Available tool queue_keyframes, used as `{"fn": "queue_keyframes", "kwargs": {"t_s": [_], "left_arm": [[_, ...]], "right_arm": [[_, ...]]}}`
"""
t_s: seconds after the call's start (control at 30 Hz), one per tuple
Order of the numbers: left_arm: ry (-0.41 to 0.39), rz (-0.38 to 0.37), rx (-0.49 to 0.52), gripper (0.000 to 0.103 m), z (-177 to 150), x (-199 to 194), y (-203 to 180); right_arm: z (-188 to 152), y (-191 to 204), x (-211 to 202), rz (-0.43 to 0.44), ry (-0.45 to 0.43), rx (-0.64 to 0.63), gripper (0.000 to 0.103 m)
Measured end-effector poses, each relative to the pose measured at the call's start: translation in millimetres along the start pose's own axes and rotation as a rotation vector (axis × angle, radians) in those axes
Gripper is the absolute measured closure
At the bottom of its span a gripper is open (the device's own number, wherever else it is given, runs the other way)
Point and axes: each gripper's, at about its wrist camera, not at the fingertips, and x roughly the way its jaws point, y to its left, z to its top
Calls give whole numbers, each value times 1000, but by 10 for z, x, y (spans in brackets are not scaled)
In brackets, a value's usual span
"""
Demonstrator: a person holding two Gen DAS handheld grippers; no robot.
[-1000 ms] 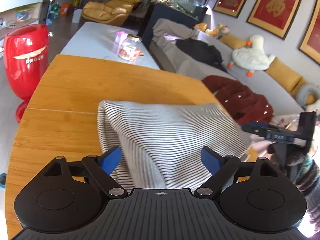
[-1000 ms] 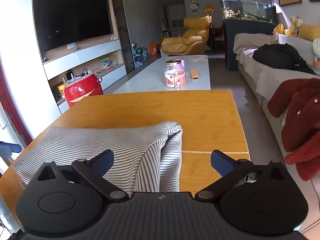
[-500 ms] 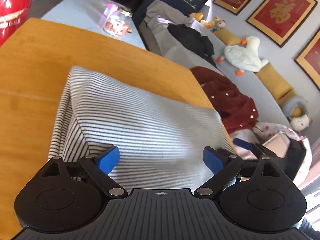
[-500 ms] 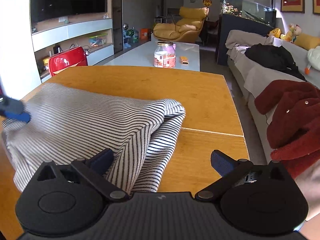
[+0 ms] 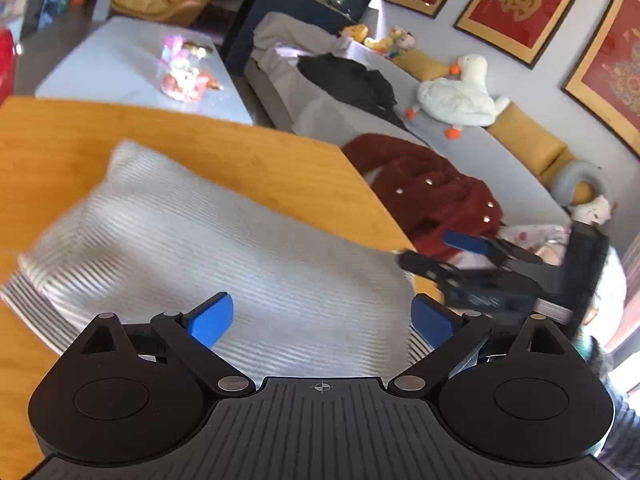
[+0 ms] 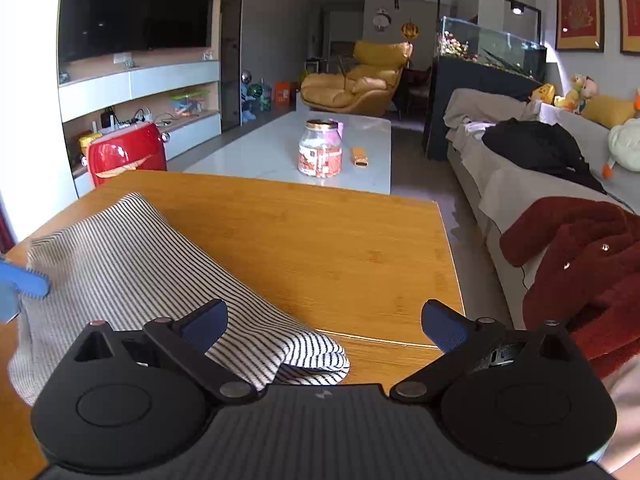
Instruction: Fold clothes
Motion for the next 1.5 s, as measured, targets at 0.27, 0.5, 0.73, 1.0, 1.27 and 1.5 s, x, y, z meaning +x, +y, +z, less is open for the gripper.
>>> {"fn": "queue_keyframes", "kwargs": {"t_s": [0.27,0.5,0.73,1.0,1.27,1.5], "left_arm": [[18,5,-28,4,-61,263,221],[-11,22,-7,4,111,379,335],[-7,52,44,4,156,405,324],[-1,86,102,4,207,436,311],[-2,262,253,3,51,295,61],[20,281,360,1,-461,-110,-83]], "right_arm": [[-249,317,77,-116,23,-91,0],[-401,222,-62,32,141,159,0],[-373,286,-353,175,48,123,0],[-574,556,-409,231,40,32,0],[-620,496,-382,249,59,105,0],[-433,512,-598,221,-38,35,0]]}}
